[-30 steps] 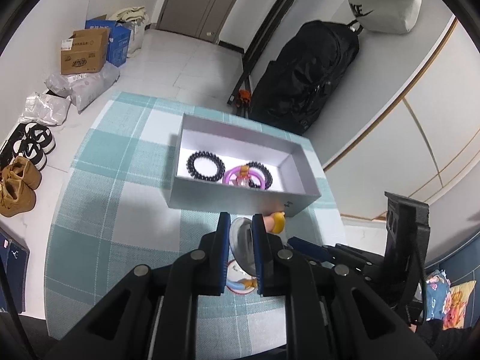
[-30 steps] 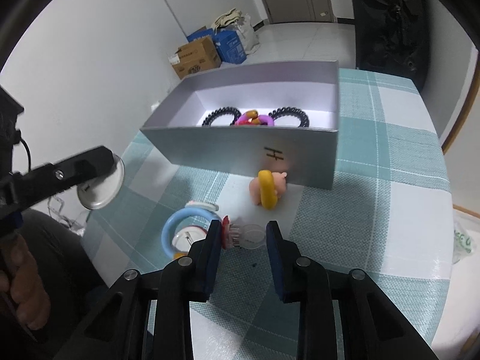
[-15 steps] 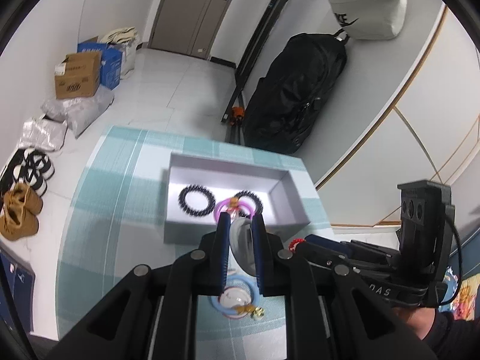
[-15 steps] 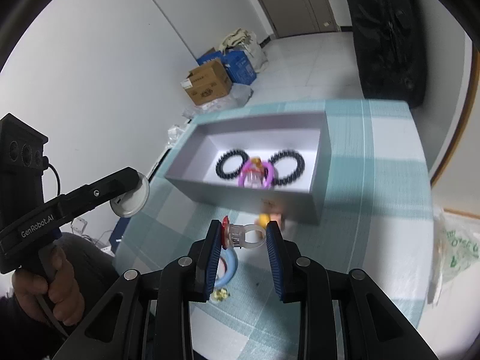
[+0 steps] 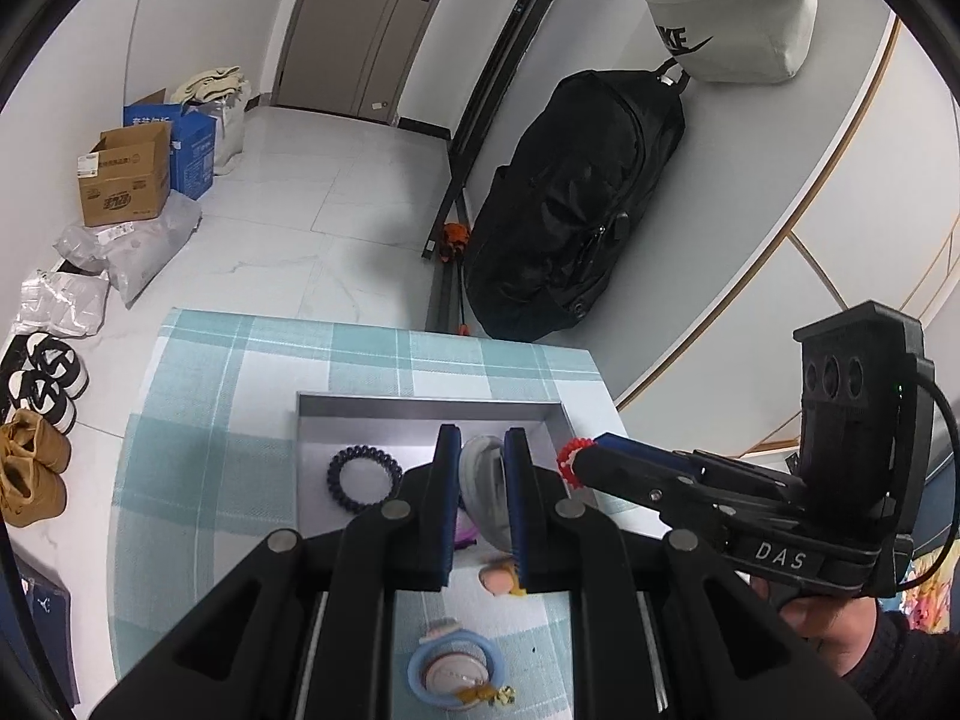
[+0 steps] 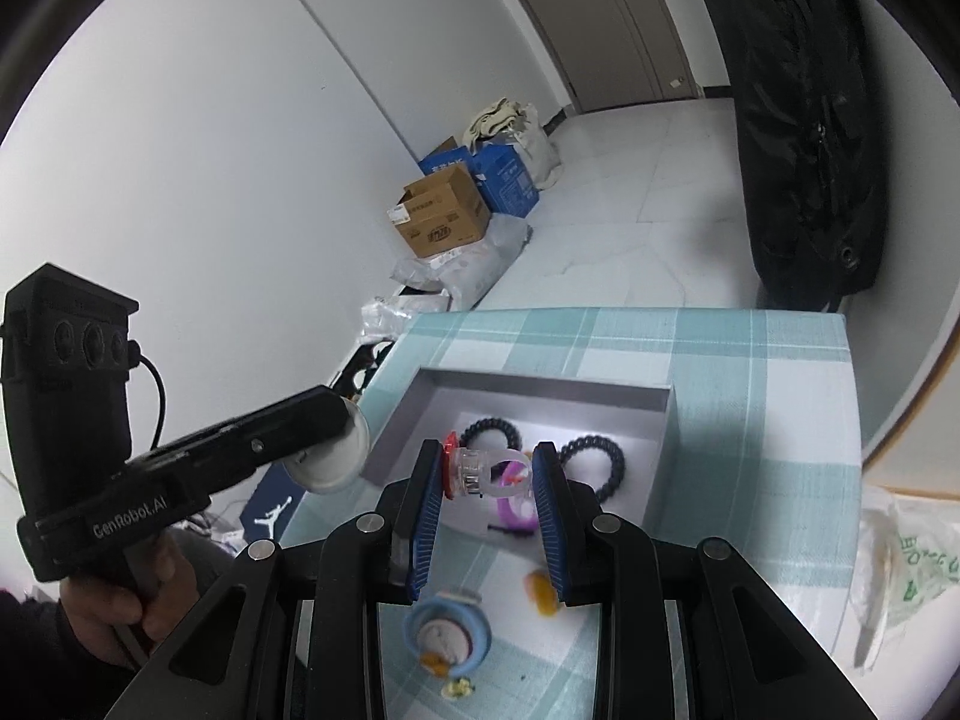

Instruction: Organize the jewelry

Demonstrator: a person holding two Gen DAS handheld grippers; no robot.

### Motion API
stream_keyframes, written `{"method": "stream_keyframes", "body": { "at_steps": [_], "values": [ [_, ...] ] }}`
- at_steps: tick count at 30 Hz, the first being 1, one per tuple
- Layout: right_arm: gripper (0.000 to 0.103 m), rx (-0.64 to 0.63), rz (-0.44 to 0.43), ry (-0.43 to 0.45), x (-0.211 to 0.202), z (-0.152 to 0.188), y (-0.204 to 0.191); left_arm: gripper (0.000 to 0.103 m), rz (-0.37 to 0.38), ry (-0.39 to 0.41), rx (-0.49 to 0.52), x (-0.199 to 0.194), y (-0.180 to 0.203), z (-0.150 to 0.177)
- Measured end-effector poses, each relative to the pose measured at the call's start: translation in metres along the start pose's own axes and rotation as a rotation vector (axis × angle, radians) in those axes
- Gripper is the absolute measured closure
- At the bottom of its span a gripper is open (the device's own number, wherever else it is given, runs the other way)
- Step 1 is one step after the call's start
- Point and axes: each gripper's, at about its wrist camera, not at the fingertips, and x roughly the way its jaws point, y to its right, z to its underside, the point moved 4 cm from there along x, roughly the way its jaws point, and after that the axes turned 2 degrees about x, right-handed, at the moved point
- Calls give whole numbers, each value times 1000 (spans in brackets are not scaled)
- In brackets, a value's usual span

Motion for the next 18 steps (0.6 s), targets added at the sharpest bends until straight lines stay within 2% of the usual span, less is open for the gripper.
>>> {"method": "stream_keyframes", "body": {
  "at_steps": [8,18],
  "values": [
    [74,26,3,-15,13,-12,16,93,23,-34,-6,19,-1,-5],
    [74,54,5,-36,25,-9,31,93,68,-88,-64,38,-11,-4]
  ]
}}
